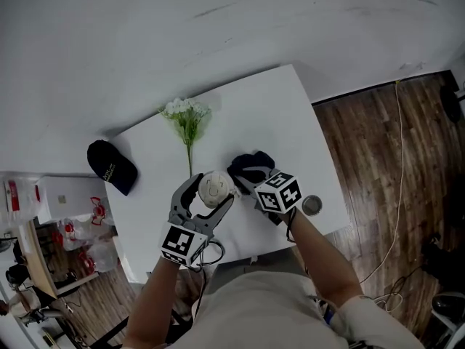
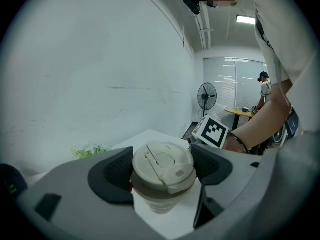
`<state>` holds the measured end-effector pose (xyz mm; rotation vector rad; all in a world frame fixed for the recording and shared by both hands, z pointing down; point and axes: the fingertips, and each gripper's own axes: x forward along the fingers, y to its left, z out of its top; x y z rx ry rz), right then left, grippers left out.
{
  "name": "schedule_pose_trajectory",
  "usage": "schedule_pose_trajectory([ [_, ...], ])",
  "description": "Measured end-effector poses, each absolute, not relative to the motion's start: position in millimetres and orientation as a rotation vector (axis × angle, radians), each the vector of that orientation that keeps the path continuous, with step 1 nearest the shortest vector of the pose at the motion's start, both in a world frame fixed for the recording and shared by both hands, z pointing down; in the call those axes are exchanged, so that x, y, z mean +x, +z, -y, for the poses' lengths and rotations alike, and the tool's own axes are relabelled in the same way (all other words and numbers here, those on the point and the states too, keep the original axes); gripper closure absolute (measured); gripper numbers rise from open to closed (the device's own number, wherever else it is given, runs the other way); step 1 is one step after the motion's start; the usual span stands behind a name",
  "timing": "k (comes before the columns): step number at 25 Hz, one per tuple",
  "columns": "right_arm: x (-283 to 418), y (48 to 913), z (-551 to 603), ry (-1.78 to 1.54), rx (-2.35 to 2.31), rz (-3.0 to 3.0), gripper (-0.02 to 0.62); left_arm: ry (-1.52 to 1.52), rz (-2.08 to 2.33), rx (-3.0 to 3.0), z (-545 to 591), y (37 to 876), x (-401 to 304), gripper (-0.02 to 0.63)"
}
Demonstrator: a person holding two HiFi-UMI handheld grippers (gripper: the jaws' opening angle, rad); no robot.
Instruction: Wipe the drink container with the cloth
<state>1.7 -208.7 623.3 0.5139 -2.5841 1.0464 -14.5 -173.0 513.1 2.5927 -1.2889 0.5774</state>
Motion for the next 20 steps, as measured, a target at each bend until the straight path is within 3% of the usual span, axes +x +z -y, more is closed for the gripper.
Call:
schedule_pose_trajectory([
  [6, 9, 634, 168, 0.849, 0.343, 2.530, 0.558, 0.566, 1.283, 2.615, 174, 511, -14, 0.236],
  [12, 6, 578, 139, 0.547, 0.098, 2.670, 0.557, 0.558, 1.275, 2.627, 175, 510, -13, 0.236],
  [20, 14, 536, 168, 0.106, 0.181, 2.668, 0.557, 0.543, 1.273, 2.648, 174, 508, -11, 0.236],
])
